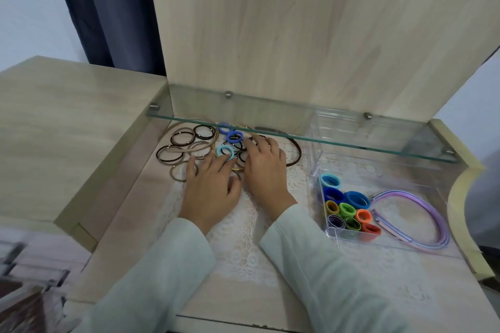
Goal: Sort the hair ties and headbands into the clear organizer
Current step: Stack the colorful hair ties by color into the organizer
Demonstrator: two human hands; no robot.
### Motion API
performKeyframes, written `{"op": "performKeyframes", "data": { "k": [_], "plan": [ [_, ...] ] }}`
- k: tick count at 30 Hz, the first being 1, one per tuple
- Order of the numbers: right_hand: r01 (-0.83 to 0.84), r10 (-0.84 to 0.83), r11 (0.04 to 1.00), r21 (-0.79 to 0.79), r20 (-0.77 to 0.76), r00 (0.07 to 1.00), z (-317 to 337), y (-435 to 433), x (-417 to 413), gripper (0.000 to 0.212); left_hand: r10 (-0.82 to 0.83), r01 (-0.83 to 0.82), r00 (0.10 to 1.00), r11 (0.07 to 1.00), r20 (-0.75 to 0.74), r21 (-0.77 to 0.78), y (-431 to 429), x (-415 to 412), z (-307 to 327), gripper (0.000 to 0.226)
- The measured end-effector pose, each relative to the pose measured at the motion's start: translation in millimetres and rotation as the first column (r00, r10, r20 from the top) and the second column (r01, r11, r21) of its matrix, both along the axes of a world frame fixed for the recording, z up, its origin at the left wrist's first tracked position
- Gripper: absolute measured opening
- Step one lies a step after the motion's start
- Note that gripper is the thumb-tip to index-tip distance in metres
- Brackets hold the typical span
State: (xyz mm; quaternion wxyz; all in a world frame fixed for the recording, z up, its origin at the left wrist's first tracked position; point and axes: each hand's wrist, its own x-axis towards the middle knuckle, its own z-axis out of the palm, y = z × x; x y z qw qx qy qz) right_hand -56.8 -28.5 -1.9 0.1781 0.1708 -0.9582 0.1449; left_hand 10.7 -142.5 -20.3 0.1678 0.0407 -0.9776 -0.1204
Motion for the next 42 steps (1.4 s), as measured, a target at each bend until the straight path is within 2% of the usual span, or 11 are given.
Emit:
{"op": "performKeyframes", "data": {
  "k": [3,8,11,15,20,22,24,26,29,36,42],
  "plan": [
    [-0.031,0.025,0.998,0.062,0.098,0.995,1.7,-5.5,-5.5,0.050,-0.008,0.007,1.000,0.998,0.021,0.055,-2.3,-1.0,0.5,0.063],
    [-0.059,0.055,0.997,0.049,0.075,0.996,-1.6,-14.2,-11.4,0.052,-0.026,0.026,1.000,0.989,-0.001,0.142,-4.6,-2.1,3.0,0.062],
    [-0.099,0.092,0.990,0.099,0.068,0.993,-5.7,-15.2,-15.6,0.050,-0.031,0.042,0.998,0.982,-0.062,0.185,-4.8,-1.2,5.6,0.068],
    [-0.142,0.139,0.986,0.091,0.046,0.989,-8.2,-15.8,-17.0,0.047,-0.016,0.064,0.986,0.954,-0.164,0.293,-6.8,-0.4,8.0,0.061],
    [-0.152,0.147,0.986,0.069,0.073,0.986,-9.7,-12.7,-18.3,0.053,0.058,0.145,0.933,0.840,-0.354,0.522,-14.4,-2.4,8.8,0.050],
    [-0.160,0.152,0.985,0.069,0.107,0.983,-6.8,-12.0,-16.6,0.055,0.135,0.122,0.913,0.811,-0.385,0.573,-17.3,-1.8,9.0,0.049],
    [-0.162,0.153,0.984,0.069,0.112,0.982,-3.5,-11.0,-14.8,0.056,0.209,-0.008,0.917,0.860,-0.339,0.510,-17.4,-0.3,10.2,0.050],
    [-0.160,0.152,0.985,0.067,0.111,0.982,-1.1,-10.6,-13.2,0.055,0.251,-0.154,0.939,0.917,-0.233,0.368,-14.5,-0.3,7.7,0.050],
    [-0.151,0.144,0.987,0.062,0.103,0.984,-1.8,-11.3,-12.8,0.052,0.244,-0.209,0.961,0.948,-0.130,0.240,-11.5,-3.3,2.8,0.053],
    [-0.166,0.165,0.985,0.050,0.009,0.986,-11.8,-12.2,-15.5,0.044,0.228,-0.210,0.972,0.953,-0.061,0.218,-12.1,-3.9,1.6,0.058],
    [-0.215,0.210,0.976,0.032,0.115,0.971,-1.4,-10.7,-12.9,0.041,0.236,-0.225,0.972,0.947,-0.021,0.231,-12.9,-4.9,2.9,0.059]
  ]
}}
